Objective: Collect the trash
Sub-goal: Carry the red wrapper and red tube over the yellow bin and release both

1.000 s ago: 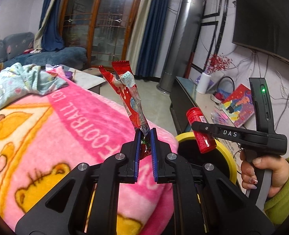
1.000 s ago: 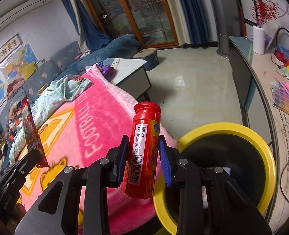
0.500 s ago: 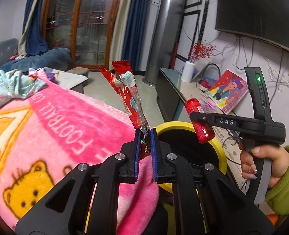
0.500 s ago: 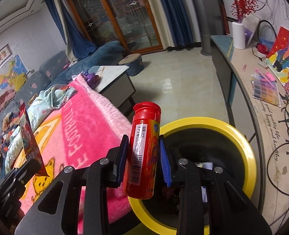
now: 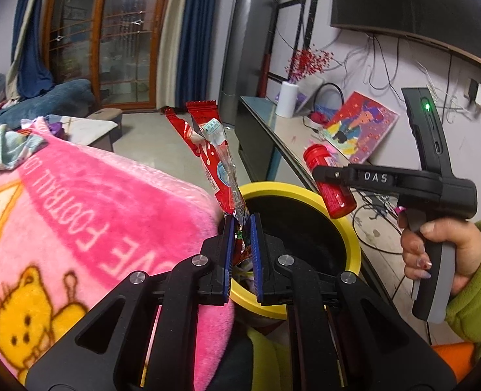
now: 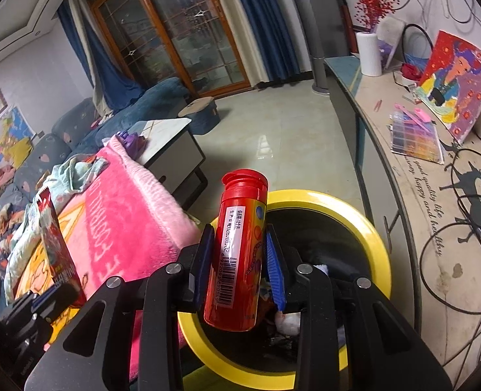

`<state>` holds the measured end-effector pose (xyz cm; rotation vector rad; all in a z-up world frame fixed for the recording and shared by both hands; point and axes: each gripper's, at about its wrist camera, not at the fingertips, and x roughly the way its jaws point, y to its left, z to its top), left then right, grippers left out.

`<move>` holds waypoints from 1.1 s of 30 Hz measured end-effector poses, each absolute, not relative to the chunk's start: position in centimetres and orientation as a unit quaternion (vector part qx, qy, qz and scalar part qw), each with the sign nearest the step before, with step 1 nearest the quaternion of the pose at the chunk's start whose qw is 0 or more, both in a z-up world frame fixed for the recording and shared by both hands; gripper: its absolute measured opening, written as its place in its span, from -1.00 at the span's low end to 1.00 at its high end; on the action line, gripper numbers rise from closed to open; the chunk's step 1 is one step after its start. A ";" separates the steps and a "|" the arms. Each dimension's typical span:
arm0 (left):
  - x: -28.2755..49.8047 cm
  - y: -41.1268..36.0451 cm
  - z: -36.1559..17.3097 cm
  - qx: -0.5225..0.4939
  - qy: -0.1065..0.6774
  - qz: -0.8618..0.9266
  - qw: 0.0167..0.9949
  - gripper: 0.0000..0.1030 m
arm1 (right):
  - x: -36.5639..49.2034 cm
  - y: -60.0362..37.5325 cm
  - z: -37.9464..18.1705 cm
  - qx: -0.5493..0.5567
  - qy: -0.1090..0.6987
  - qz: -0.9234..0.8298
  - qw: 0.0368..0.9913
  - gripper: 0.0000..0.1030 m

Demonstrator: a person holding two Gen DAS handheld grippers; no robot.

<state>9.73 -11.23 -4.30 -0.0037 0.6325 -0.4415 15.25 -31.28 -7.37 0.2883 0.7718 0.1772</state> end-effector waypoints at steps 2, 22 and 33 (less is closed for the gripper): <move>9.9 -11.8 -4.6 0.002 0.312 -0.221 0.924 -0.89 | 15.1 -31.9 -7.6 0.144 0.375 0.081 0.912 -0.43; 12.2 -16.8 -8.4 0.021 0.364 -0.273 0.890 -0.89 | 15.1 -35.5 -10.0 0.161 0.394 0.025 0.905 -0.43; 13.5 -17.6 -9.6 0.019 0.381 -0.278 0.882 -0.88 | 15.4 -35.8 -10.4 0.171 0.396 0.022 0.902 -0.42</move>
